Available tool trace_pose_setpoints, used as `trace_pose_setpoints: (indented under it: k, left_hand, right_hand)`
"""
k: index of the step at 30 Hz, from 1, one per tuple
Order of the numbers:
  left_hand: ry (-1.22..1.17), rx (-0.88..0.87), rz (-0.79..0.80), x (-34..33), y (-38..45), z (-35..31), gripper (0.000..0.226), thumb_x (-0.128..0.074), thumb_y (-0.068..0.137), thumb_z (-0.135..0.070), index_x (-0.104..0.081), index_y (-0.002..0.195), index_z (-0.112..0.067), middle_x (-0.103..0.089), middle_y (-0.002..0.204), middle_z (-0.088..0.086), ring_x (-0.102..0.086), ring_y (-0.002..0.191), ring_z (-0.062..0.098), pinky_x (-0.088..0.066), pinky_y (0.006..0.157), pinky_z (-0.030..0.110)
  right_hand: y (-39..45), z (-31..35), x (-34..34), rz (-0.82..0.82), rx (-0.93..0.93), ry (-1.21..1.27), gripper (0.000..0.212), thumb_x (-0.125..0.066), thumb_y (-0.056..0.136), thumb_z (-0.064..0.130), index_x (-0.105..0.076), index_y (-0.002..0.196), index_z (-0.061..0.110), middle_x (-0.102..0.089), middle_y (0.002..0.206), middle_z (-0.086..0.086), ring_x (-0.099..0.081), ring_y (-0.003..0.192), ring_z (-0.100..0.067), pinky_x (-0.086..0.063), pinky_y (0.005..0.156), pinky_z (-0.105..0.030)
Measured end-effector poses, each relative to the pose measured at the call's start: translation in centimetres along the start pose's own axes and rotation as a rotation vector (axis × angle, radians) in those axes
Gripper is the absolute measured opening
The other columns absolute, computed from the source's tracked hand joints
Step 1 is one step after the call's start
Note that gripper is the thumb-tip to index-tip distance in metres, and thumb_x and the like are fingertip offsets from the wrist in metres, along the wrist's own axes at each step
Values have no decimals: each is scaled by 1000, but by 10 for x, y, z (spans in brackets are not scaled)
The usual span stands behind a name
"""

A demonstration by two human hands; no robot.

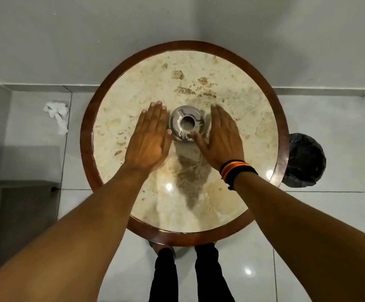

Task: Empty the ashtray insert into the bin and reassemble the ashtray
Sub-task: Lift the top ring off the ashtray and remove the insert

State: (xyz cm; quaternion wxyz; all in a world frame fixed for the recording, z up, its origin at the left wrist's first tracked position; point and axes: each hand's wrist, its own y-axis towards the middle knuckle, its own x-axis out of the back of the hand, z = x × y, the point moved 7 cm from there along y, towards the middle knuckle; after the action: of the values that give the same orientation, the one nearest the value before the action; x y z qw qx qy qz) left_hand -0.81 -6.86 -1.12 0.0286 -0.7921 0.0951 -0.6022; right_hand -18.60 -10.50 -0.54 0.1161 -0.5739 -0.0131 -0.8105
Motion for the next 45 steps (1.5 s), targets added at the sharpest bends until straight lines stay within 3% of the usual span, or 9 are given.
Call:
trace_pose_setpoints:
  k: [4, 10, 18, 25, 28, 35, 39, 42, 45]
  left_hand:
    - [-4, 148, 7, 0, -17, 24, 71, -17, 104, -34, -11, 167, -2, -8, 178, 19, -4, 167, 29, -4, 137, 45]
    - [5, 144, -6, -10, -22, 30, 70, -17, 104, -32, -11, 167, -1, -8, 177, 19, -4, 166, 29, -4, 137, 45]
    - [-58, 132, -47, -33, -10, 33, 66, -18, 109, -34, -10, 168, -5, -5, 179, 14, 1, 167, 26, -6, 137, 46]
    - [-113, 116, -119, -57, -12, 34, 67, -23, 109, -33, -10, 168, -5, -7, 179, 15, -3, 167, 27, -9, 136, 51]
    - [-120, 112, -143, -57, -12, 35, 65, -25, 110, -32, -11, 168, -6, -8, 179, 13, -4, 167, 26, -10, 136, 50]
    - [-134, 120, -144, -59, -11, 37, 65, -23, 109, -33, -12, 168, -7, -8, 179, 12, -3, 167, 25, -10, 136, 49]
    - [-135, 116, -154, -58, -11, 36, 65, -24, 109, -32, -13, 168, -7, -10, 179, 12, -4, 167, 25, -10, 136, 49]
    - [-124, 113, -163, -58, -11, 36, 64, -25, 110, -31, -13, 168, -6, -10, 179, 13, -4, 167, 26, -12, 136, 50]
    - [-113, 114, -179, -59, -12, 37, 64, -26, 110, -30, -14, 168, -6, -11, 178, 13, -5, 167, 26, -13, 136, 50]
  right_hand:
    - [16, 21, -6, 62, 60, 60, 101, -64, 83, 62, -22, 156, 6, -36, 158, -15, -35, 144, -31, -33, 119, -44]
    - [26, 38, -28, 115, 71, 24, 116, -78, 72, 60, -19, 157, 10, -37, 155, -13, -38, 140, -32, -42, 110, -48]
    - [33, 43, -34, 86, 51, 66, 106, -80, 69, 50, -27, 153, 12, -42, 147, -11, -42, 133, -32, -46, 104, -48]
    - [38, 20, -7, -114, 24, 240, 90, -75, 69, 49, -38, 141, 11, -49, 137, -13, -47, 125, -34, -48, 91, -38]
    - [47, -15, 3, -138, -72, 241, 89, -77, 70, 50, -39, 140, 12, -47, 137, -13, -46, 123, -34, -46, 96, -40]
    - [74, -55, -4, 37, -117, 71, 103, -80, 71, 49, -29, 152, 10, -42, 147, -16, -40, 133, -38, -41, 109, -48]
    - [75, -51, -7, 68, -100, 75, 95, -76, 77, 51, -32, 151, 10, -40, 151, -15, -37, 139, -37, -36, 112, -48]
    - [61, -38, 0, 19, -57, 2, 76, -69, 86, 49, -40, 147, 13, -34, 157, -17, -32, 144, -36, -28, 118, -50]
    - [30, -6, 5, -101, 184, -132, 47, -60, 95, 35, -54, 137, 16, -53, 137, -17, -51, 124, -35, -45, 103, -51]
